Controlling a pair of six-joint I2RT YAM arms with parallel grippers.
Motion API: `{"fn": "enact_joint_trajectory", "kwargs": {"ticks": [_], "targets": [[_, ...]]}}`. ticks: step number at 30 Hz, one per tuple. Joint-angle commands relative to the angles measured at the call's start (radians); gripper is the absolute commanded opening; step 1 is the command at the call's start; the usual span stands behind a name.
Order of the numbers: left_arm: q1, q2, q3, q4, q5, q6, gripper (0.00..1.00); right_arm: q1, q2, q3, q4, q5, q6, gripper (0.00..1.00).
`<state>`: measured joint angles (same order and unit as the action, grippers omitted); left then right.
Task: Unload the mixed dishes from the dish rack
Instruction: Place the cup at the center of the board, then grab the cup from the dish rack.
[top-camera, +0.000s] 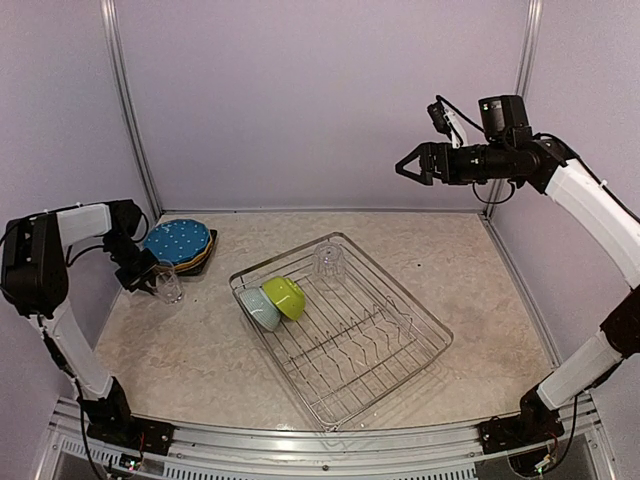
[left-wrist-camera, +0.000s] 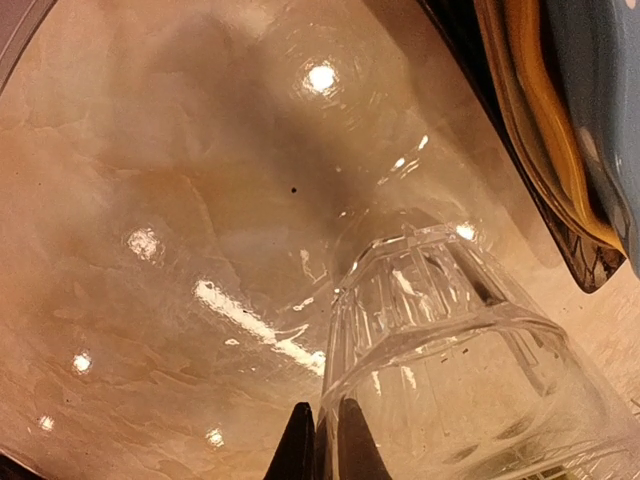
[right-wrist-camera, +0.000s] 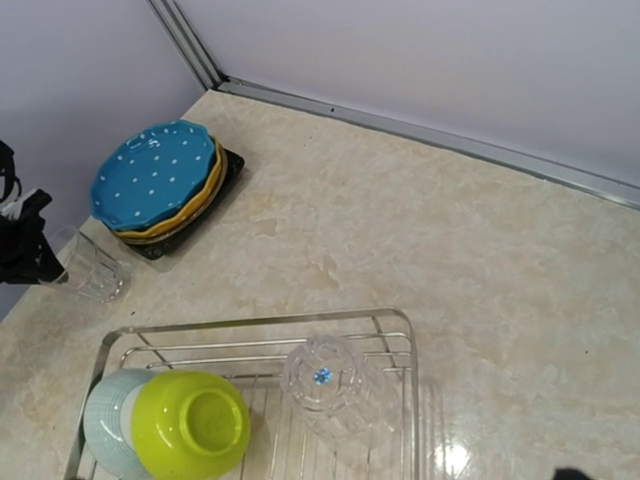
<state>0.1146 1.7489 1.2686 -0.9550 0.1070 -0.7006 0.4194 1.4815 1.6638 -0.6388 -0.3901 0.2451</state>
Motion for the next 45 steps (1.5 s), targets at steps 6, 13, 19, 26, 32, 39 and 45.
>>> {"fn": "enact_joint_trajectory", "kwargs": {"ticks": [6,13,19,26,32,39,45], "targets": [[-0.045,0.031,0.052,-0.035,0.013,0.024,0.00,-0.011,0.028,-0.010,-0.004,-0.049,0.014,0.96],[-0.067,0.064,0.074,-0.055,-0.004,0.015,0.01,-0.011,0.037,-0.013,-0.007,-0.061,0.019,0.92],[-0.072,0.073,0.099,-0.072,0.007,0.030,0.17,-0.009,0.042,-0.027,-0.006,-0.069,0.020,0.90],[-0.074,0.012,0.141,-0.087,0.037,0.034,0.51,0.004,0.056,-0.052,0.027,-0.081,0.031,0.86],[-0.076,-0.084,0.233,-0.138,0.029,0.048,0.74,0.059,0.109,-0.024,0.027,-0.039,0.023,0.81],[-0.096,-0.323,0.224,0.016,0.000,0.055,0.99,0.164,0.226,0.067,-0.030,0.065,-0.001,0.78],[-0.117,-0.451,0.183,0.118,-0.021,0.046,0.99,0.235,0.328,0.150,-0.079,0.124,-0.033,0.77]]}}
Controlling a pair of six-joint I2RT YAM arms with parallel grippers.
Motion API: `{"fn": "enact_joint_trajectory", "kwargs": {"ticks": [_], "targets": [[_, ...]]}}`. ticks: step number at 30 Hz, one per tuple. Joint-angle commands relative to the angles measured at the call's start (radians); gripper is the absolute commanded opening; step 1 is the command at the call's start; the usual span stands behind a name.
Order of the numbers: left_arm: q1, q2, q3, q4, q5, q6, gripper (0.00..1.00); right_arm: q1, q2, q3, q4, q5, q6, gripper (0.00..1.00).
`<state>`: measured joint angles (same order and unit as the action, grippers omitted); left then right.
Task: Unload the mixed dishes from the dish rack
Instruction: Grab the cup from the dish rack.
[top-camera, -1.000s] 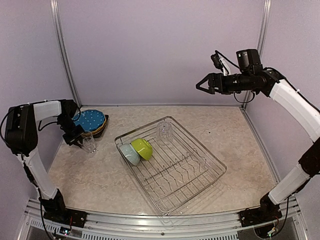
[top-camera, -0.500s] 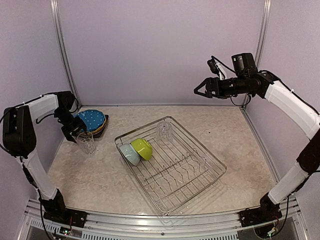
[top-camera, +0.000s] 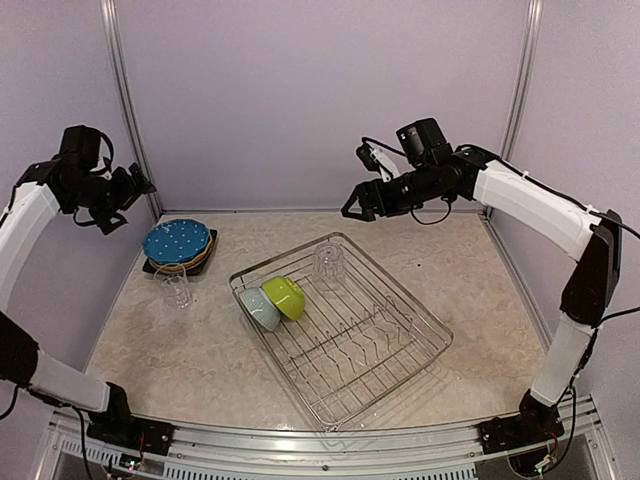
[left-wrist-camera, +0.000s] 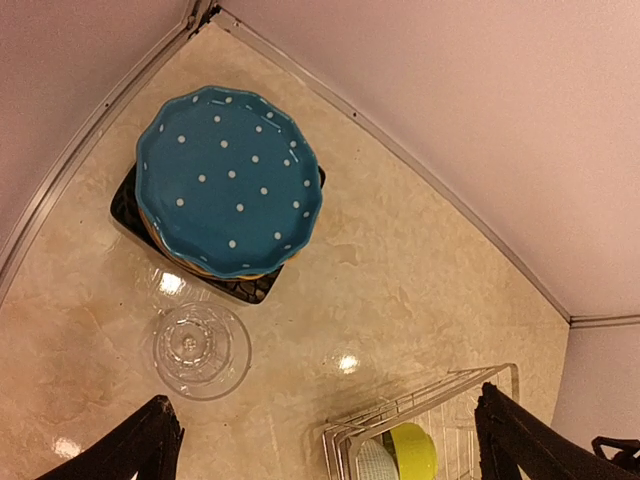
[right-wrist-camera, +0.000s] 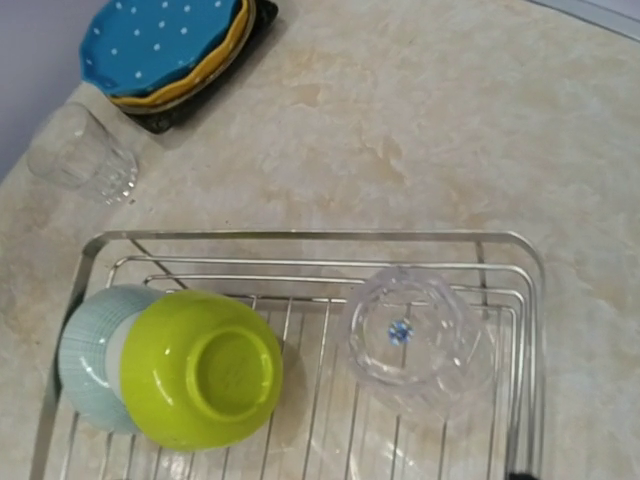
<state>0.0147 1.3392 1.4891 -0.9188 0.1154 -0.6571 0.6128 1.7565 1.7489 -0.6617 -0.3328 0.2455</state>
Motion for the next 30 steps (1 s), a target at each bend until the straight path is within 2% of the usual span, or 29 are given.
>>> {"fn": "enact_joint_trajectory", "kwargs": {"ticks": [1,13,24,30], "targets": [[-0.040,-0.057,-0.043,0.093,-0.034,0.006,0.99,0.054,0.071,0.077,-0.066,0.085,-0.044,0.78],[-0.085,-0.171,-0.057,0.079,-0.149,0.028,0.99,0.157,0.286,0.187,-0.152,0.250,-0.119,0.77],[-0.094,-0.199,-0.053,0.060,-0.139,0.028,0.99,0.170,0.428,0.303,-0.201,0.352,-0.148,0.81],[-0.094,-0.199,-0.053,0.060,-0.142,0.033,0.99,0.171,0.487,0.342,-0.194,0.341,-0.166,0.82]]}}
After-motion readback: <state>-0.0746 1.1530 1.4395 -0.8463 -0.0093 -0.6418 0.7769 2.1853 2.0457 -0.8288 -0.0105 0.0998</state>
